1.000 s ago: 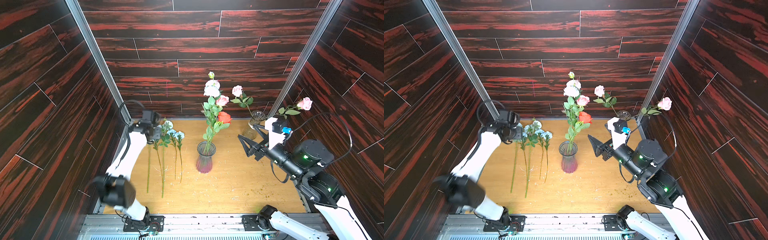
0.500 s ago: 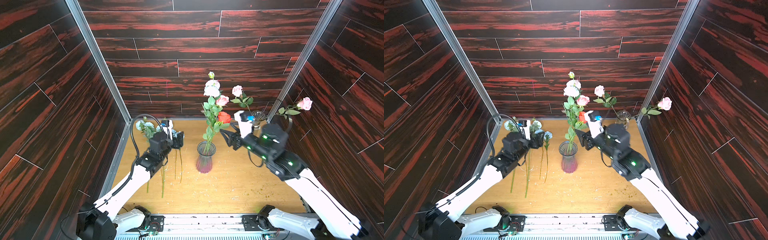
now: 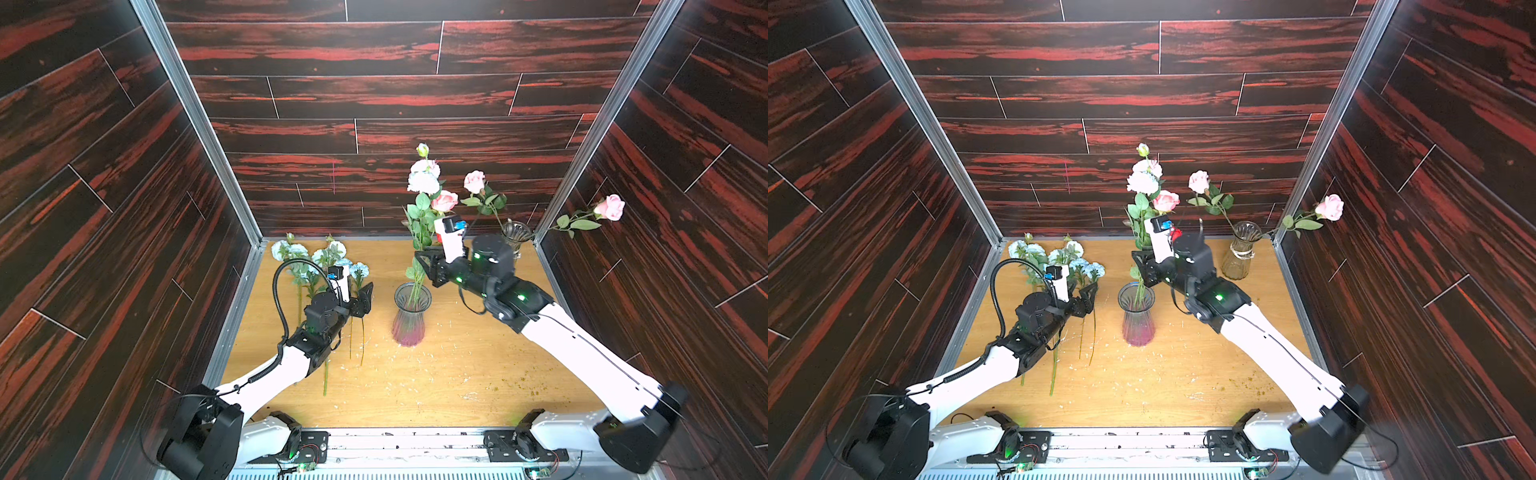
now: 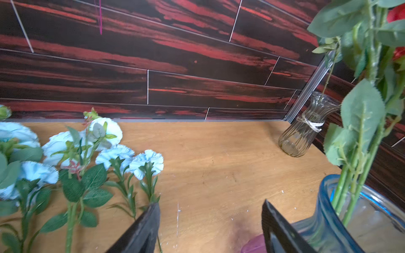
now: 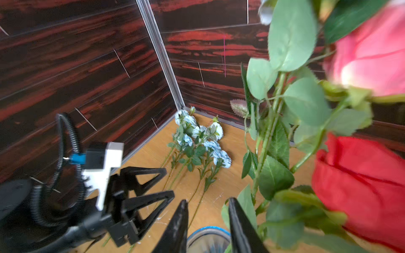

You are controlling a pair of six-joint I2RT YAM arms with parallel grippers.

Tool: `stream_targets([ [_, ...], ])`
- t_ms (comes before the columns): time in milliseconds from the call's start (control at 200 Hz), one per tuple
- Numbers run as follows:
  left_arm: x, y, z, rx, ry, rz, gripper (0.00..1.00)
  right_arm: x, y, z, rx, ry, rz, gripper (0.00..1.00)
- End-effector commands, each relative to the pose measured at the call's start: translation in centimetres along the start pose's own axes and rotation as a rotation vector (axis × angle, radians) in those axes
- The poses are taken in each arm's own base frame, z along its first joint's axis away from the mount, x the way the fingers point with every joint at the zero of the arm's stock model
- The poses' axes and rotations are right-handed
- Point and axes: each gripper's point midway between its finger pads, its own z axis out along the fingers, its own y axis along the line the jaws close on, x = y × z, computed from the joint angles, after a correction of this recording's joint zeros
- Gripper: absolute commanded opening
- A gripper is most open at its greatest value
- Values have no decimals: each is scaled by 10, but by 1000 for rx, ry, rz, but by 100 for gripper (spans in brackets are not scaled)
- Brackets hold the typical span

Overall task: Pick out blue flowers from the vase
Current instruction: Pick up the flower from the vase.

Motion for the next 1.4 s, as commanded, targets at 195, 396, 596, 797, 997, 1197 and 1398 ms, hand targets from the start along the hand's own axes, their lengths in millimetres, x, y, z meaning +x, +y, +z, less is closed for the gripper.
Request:
stream_targets([
  [195, -5, 0, 0, 5, -42, 36, 75, -9, -32, 23, 57, -29, 119, 25],
  [396, -4, -3, 2, 23, -40, 27, 75, -9, -45, 22, 77, -40, 146, 25],
  [596, -5, -7, 2, 34, -45, 26, 75, -6, -37, 24, 23, -18, 150, 20],
  [797, -3, -9, 4, 39, -36, 29, 75, -2, -26, 21, -33, 28, 152, 17],
  [997, -2, -10, 4, 40, -34, 36, 75, 15, -38, 35, 22, 80, 140, 16],
  [1197, -2, -12, 4, 42, -35, 42, 75, 18, -49, 37, 75, 81, 137, 20],
  [1398, -1, -14, 4, 46, -32, 51, 75, 18, -53, 37, 93, 76, 135, 27],
])
